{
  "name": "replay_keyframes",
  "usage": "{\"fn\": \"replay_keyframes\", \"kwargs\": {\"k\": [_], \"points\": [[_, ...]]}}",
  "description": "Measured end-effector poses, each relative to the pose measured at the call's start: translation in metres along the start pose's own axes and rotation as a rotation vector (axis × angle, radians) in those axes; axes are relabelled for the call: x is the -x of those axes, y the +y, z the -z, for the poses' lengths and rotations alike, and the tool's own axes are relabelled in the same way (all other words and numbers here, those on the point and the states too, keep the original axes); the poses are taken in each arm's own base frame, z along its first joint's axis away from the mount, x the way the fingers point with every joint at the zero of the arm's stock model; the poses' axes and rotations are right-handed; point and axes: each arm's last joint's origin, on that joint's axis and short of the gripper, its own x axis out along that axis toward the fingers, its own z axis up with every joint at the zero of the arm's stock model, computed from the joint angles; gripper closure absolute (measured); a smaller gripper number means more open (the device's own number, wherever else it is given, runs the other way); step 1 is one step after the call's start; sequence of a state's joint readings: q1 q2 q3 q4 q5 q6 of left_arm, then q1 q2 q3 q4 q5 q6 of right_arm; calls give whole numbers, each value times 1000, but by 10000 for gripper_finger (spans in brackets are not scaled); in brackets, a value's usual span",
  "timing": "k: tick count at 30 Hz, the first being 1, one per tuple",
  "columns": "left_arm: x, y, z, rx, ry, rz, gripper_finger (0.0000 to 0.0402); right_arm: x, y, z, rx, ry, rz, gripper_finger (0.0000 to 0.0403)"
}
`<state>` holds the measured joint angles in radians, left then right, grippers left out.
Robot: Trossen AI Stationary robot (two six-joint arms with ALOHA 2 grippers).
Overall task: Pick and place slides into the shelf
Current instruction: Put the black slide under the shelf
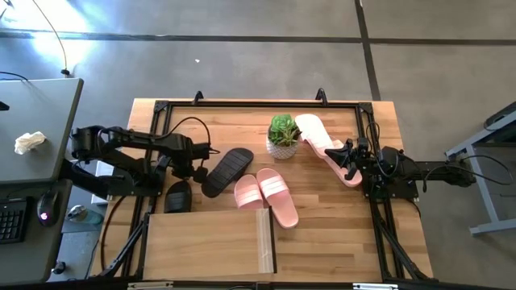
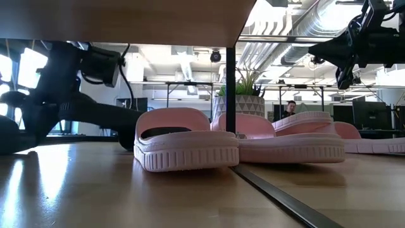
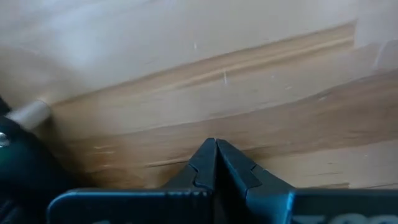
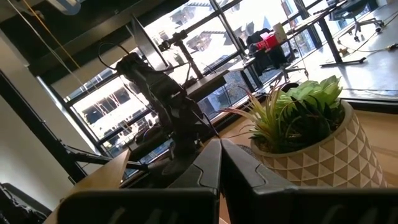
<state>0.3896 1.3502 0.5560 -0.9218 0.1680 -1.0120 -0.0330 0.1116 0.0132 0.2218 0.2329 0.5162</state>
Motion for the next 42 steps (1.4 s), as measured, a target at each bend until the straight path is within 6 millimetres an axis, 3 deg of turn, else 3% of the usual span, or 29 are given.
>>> {"fn": "replay_keyframes", "kwargs": {"k": [24, 32, 42], "points": [[-17, -26, 71, -111, 42, -25, 401, 0, 0, 0, 1, 1, 0, 402], [-17, -27, 76, -113, -5, -34, 401, 0, 0, 0, 0, 1, 0, 402], [4, -43, 75, -132, -164, 0, 401, 0, 0, 0, 1, 1, 0, 402]]}}
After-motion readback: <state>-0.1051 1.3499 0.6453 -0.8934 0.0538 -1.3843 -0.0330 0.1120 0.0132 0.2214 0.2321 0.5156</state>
